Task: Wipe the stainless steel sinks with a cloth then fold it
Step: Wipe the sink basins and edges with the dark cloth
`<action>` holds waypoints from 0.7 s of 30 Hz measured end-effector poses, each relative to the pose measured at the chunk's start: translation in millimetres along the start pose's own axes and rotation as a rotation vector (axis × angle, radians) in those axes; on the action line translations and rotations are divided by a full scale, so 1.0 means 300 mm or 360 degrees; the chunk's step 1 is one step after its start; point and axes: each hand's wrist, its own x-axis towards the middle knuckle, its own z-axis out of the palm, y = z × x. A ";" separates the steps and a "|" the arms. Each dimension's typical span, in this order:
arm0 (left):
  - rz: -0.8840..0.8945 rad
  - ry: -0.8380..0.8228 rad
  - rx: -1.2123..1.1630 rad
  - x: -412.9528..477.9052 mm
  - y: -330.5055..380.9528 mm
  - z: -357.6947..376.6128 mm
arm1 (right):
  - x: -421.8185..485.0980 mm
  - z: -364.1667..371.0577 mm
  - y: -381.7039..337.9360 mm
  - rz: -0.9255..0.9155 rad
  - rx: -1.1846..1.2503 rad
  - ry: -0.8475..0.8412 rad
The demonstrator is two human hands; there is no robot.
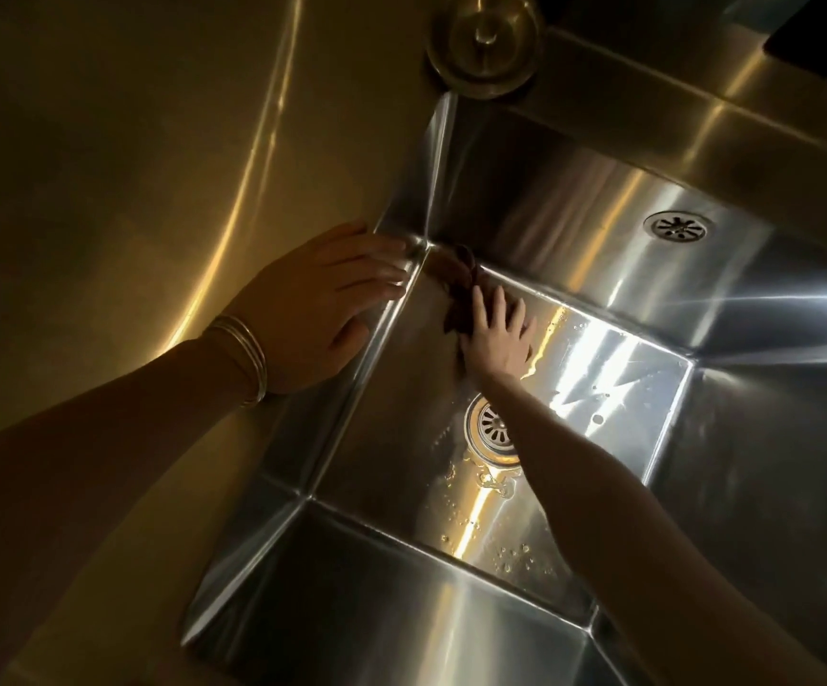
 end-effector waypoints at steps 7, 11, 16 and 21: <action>0.0003 -0.0025 0.0047 0.000 0.000 -0.005 | -0.228 0.156 -0.005 -0.1466 -0.0404 -0.0046; 0.0017 -0.0057 0.0061 -0.002 -0.004 -0.003 | -0.213 0.117 -0.042 -0.0697 -0.0183 -0.0062; -0.0005 -0.0077 0.0056 -0.010 -0.001 -0.005 | -0.363 0.175 -0.113 -0.1058 -0.0267 -0.0193; -0.0144 -0.0061 0.0054 -0.018 0.019 -0.020 | -0.520 0.159 -0.011 -0.1055 -0.0427 -0.0372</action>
